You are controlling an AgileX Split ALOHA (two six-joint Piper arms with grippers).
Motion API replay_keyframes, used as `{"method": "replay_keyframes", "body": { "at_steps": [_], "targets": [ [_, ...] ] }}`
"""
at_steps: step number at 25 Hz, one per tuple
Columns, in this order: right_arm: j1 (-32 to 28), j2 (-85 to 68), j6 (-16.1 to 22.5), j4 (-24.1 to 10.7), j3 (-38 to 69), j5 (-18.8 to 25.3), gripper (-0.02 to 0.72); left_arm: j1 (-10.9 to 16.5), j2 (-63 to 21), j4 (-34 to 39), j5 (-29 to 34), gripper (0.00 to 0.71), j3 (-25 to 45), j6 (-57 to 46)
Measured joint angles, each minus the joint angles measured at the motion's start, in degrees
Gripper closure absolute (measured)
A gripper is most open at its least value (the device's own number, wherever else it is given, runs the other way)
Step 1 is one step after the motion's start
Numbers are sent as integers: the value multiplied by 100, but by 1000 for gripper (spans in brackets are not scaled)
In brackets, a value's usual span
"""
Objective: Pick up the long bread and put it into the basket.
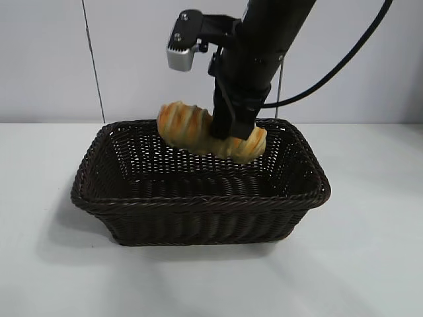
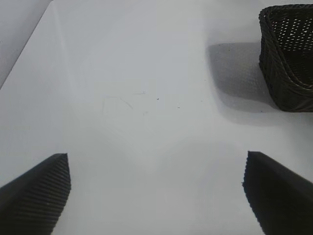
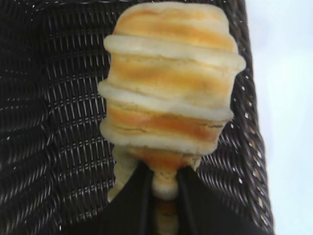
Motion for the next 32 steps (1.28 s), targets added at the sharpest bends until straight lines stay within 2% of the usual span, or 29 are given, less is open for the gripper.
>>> {"method": "replay_keyframes", "body": {
  "at_steps": [5,7,9,11,13,15,18,20,23,26,29,30,32],
  "targets": [
    [0,150,22,90,0,-101,638,0,0,0,0,21,0,0],
    [0,150,42,216,-15,-107,596,0,0,0,0,21,0,0],
    [0,150,42,317,-20,-107,479,0,0,0,0,21,0,0],
    [1,150,42,385,-22,-100,269,0,0,0,0,21,0,0],
    [1,126,43,396,-27,-75,121,0,0,0,0,21,0,0],
    [1,23,48,403,-27,-75,59,0,0,0,0,21,0,0],
    [12,-281,105,408,-27,-68,32,0,0,0,0,21,0,0],
    [12,-509,340,419,-27,-69,27,0,0,0,0,21,0,0],
    [12,-767,1276,398,-190,26,24,0,0,0,0,21,0,0],
    [12,-821,3095,115,-705,401,21,0,0,0,0,21,0,0],
    [-8,-821,4876,-416,-1263,810,21,0,0,0,0,21,0,0],
    [-40,-821,5340,-576,-1449,944,21,0,0,0,0,21,0,0],
    [-107,-821,5929,-904,-1751,1187,21,0,0,0,0,21,0,0]
  ]
}}
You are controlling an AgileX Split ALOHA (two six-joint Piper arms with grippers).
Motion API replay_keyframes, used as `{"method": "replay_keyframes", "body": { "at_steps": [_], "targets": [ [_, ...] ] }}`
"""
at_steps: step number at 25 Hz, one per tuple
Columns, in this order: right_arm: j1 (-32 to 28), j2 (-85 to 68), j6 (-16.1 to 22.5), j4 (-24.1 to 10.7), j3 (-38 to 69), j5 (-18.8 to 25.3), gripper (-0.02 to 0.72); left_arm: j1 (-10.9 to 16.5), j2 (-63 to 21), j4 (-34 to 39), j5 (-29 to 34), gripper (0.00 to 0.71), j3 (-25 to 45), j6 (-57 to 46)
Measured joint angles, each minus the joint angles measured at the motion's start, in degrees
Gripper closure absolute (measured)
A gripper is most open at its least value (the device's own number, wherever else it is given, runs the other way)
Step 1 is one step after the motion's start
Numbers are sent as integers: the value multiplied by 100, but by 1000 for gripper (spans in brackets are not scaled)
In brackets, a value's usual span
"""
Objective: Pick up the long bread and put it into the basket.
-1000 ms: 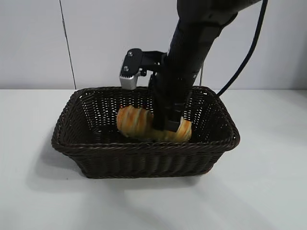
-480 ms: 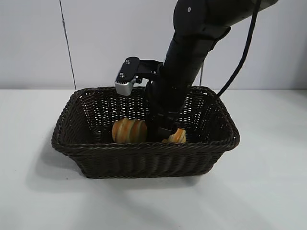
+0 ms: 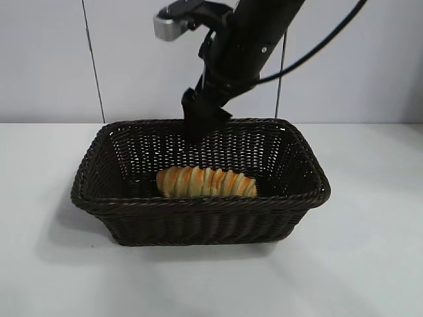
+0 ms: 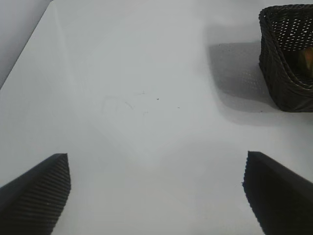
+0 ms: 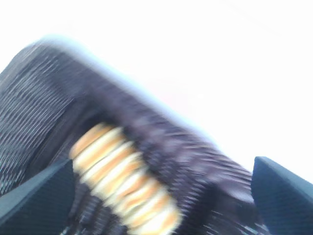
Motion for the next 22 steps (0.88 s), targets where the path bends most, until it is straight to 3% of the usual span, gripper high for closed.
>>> {"method": "replay_keyframes", "body": {
  "at_steps": [4,9,15,22],
  "targets": [
    [-271,0,417,-151,-414,454,21,0,0,0,0,21,0,0],
    [-977,0,417,-163,-610,866,21,0,0,0,0,21,0,0],
    [-2187,0,417,-203,-636,1040,21,0,0,0,0,21,0,0],
    [-3356,0,156,-227,-647,1143,21,0,0,0,0,21,0,0]
  ]
}}
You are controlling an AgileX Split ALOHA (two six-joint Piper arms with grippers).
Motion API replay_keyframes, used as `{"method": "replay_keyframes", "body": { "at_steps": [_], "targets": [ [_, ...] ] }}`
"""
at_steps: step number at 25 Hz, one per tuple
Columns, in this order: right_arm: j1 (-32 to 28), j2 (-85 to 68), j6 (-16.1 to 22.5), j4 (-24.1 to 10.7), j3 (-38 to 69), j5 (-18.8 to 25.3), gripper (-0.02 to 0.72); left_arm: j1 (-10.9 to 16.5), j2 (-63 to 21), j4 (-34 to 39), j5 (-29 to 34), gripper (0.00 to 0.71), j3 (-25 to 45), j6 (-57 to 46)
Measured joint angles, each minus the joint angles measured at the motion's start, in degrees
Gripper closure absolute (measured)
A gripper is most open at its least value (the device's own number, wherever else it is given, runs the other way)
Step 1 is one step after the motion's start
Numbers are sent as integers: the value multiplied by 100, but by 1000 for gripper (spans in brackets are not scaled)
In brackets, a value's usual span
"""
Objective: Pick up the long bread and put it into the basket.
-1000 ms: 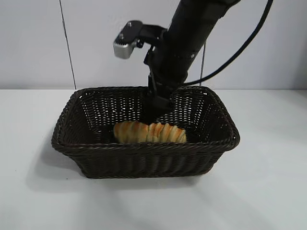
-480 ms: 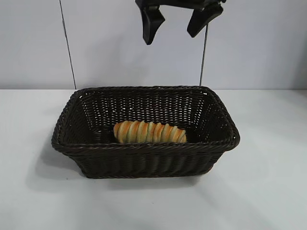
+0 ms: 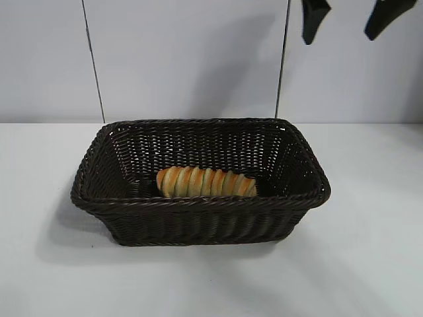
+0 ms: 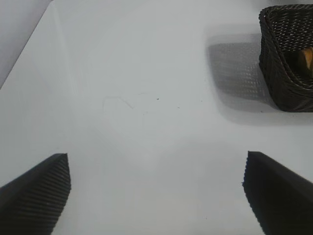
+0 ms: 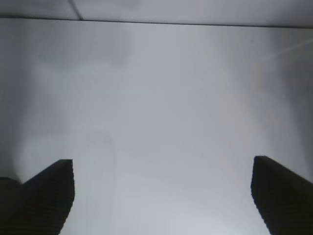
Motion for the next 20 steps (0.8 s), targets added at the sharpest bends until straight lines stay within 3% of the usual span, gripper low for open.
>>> {"method": "replay_keyframes", "body": {
  "at_steps": [7,20],
  "targets": [
    [-505,-7,-23,24,0,77,21,0,0,0,0,21,0,0],
    [-522,-1728,-18,24,6,704,21,0,0,0,0,21,0,-6]
  ]
}}
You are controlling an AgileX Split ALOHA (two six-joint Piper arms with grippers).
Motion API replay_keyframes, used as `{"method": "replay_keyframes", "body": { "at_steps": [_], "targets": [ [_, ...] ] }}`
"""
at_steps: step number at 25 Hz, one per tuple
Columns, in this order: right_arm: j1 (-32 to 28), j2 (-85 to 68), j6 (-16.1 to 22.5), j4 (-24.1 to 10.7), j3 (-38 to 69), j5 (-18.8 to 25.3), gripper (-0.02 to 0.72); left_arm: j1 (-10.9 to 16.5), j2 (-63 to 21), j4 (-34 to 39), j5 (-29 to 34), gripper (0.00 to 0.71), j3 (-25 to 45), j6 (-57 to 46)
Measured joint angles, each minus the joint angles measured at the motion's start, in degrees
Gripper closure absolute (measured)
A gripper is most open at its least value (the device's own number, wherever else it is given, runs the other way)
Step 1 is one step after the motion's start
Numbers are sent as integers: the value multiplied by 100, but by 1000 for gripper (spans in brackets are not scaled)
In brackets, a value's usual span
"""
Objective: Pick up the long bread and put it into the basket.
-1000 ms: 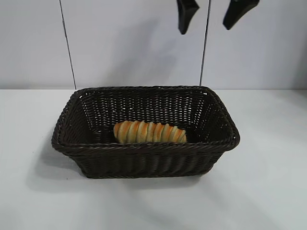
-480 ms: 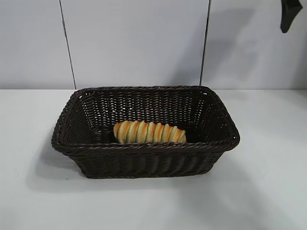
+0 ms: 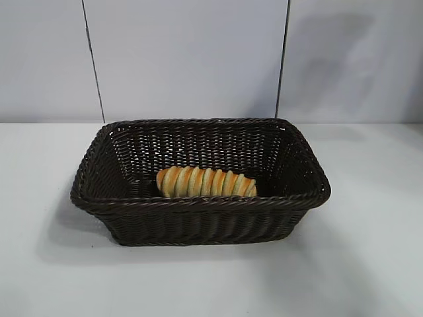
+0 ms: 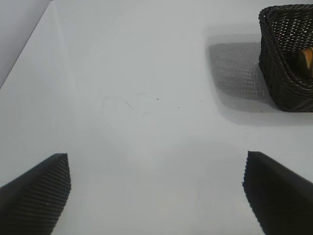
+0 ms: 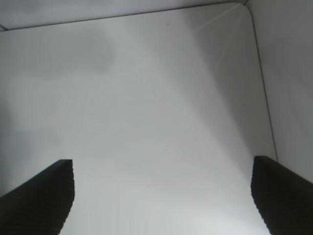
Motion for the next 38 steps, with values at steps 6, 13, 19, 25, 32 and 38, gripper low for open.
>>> {"method": "replay_keyframes", "body": {
  "at_steps": [6,13,19,25,32,38],
  "targets": [
    [0,-1450,103,69,219,57,21,0,0,0,0,21,0,0],
    [0,-3684,108,-97,1821,39,21,0,0,0,-5,21,0,0],
    [0,-6141,108,-330,3693,-471,21,0,0,0,-5,21,0,0],
    [0,-8154,121,-344,5276,-507,21,0,0,0,-5,21,0,0],
    [0,-9136,126,-15,6453,-211,21,0,0,0,-5,21,0,0],
    [0,-9523,126,429,7364,-224,22,0,0,0,-5,21,0,0]
  ]
}}
